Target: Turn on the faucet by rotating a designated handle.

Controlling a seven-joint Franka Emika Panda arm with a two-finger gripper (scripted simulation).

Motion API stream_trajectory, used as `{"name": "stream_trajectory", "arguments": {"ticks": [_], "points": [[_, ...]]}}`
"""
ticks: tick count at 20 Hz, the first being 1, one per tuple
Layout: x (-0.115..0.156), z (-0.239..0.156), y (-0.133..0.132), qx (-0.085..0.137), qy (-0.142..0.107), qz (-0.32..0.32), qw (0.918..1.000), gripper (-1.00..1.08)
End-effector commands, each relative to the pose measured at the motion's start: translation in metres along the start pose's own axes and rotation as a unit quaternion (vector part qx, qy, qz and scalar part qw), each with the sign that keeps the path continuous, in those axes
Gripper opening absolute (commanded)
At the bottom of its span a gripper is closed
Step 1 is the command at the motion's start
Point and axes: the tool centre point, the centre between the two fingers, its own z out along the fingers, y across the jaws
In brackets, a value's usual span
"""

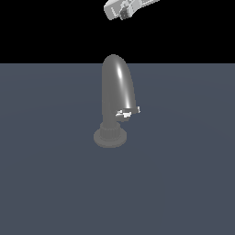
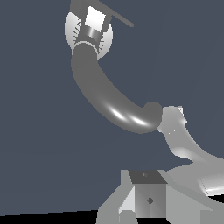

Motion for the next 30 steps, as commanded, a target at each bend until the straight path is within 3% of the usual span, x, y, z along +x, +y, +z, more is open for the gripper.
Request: {"name": "stream_trajectory", "arguments": {"ticks": [1,8,15,23,30], "points": [[0.014,0.002,-0.004,0.007,-0.027,0.019,0.9994,-1.00],[0.057,0.011,-0.014,0.027,-0.107,0.075,0.9911,-1.00],[0.098,0.027,-0.019,0.046,-0.184,0.129,0.9732,-1.00],[0.138,0.049,-0.022,0.068,-0.264,0.186,0.9440,-1.00],[0.170,0.075,-0.021,0.086,-0.332,0.236,0.9094,-1.00]]}}
